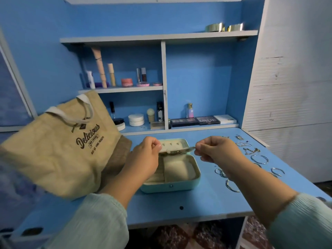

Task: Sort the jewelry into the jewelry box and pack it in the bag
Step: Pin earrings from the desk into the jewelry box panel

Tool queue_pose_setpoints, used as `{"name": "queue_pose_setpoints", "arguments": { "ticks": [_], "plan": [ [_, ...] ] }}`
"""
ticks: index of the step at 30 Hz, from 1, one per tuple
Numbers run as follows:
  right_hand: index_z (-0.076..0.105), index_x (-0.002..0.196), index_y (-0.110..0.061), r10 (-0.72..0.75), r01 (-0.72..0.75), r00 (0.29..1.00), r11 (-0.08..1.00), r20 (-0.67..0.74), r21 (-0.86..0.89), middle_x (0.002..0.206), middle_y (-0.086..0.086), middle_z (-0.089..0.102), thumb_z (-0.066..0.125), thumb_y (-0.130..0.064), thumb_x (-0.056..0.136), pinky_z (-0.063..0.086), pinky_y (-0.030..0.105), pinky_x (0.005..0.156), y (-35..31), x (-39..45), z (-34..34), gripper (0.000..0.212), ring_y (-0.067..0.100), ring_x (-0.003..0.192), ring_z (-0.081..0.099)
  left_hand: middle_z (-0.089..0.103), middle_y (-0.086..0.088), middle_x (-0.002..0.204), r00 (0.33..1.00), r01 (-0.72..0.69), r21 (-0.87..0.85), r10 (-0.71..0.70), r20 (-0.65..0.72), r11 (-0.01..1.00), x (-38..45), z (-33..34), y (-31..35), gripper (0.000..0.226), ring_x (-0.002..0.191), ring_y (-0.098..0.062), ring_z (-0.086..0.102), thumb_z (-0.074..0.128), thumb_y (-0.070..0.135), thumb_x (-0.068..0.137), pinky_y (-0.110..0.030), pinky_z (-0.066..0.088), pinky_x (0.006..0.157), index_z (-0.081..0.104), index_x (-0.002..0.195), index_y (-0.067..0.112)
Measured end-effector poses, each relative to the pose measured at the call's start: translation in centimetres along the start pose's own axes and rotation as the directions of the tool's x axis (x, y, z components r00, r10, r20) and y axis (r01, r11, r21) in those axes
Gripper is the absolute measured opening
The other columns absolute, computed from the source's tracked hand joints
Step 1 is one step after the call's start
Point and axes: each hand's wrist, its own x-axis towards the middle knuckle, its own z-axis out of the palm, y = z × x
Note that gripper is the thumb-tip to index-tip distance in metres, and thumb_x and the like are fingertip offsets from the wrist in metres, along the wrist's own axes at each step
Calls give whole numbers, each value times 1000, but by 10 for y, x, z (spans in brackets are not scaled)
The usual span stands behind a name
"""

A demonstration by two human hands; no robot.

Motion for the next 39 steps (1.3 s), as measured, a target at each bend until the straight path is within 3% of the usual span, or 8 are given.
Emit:
{"name": "queue_pose_setpoints", "arguments": {
  "ticks": [2, 9, 14, 20, 24, 30, 34, 39],
  "plan": [
    [66, 77, -11, -24, 23, 999, 1000, -43, -19, 73, 3, 69, 67, -17, 84, 52, 20, 65, -4, 4, 5, 9, 14, 67, 62, 49, 10, 76, 997, -49, -77, 44, -67, 996, 3, -2, 1, 10, 68, -14, 47, 38, 29, 99, -34, 41, 70, 45, 93, 25],
    [64, 70, -20, -134, 120, 979, 988, -153, -97, 72, -4, 67, 65, -18, 85, 52, 34, 75, -8, 17, 24, 15, 22, 76, 64, 61, 7, 103, 974, -171, -124, 149, -169, 977, 27, -13, 1, 18, 76, 6, 47, 39, 27, 98, 1, 34, 64, 53, 105, 18],
    [64, 68, -19, -120, 112, 992, 979, -38, -168, 56, -1, 62, 65, -10, 83, 53, 40, 74, 1, 28, 41, 18, 17, 62, 59, 50, 17, 91, 970, -222, -206, 194, -146, 953, 41, -8, -9, 17, 75, 14, 44, 39, 23, 98, 3, 33, 64, 51, 107, 15],
    [65, 71, -12, -39, 54, 990, 993, 133, -106, 56, 2, 60, 69, -5, 80, 48, 12, 47, -2, 40, 63, 11, 0, 40, 52, 54, 21, 100, 982, -160, -501, 86, -167, 850, 58, 1, -25, 18, 78, 15, 51, 35, 29, 97, 2, 37, 69, 50, 106, 23],
    [66, 78, -13, 24, -10, 978, 998, 209, -69, 63, 5, 64, 64, 0, 82, 49, 10, 49, -6, 50, 73, 13, 1, 43, 58, 58, 26, 93, 986, -108, -647, -3, -168, 755, 67, 11, -37, 15, 73, 4, 50, 36, 32, 97, -14, 44, 70, 51, 97, 32],
    [68, 83, -19, -41, 81, 978, 978, 206, -190, 68, 1, 69, 63, -5, 84, 56, 21, 68, 2, 61, 81, 15, 9, 59, 64, 60, 7, 115, 987, 4, -764, -126, -101, 645, 71, 20, -52, 17, 105, -17, 58, 39, 38, 94, -48, 45, 97, 55, 98, 37],
    [68, 79, -25, -124, 174, 974, 946, 191, -274, 70, -6, 70, 72, -13, 78, 50, 13, 60, 2, 63, 86, 13, -2, 55, 60, 61, 8, 114, 984, 51, -849, -172, -47, 525, 74, 20, -60, 16, 108, -16, 58, 40, 32, 94, -49, 42, 101, 56, 91, 34],
    [68, 77, -19, -139, 176, 978, 952, 158, -252, 63, -4, 67, 77, -16, 73, 50, 15, 56, 4, 64, 93, 11, -3, 49, 58, 63, 1, 114, 979, 97, -825, -201, -20, 557, 76, 23, -67, 16, 112, -22, 57, 46, 49, 86, -50, 41, 101, 61, 80, 47]
  ]
}}
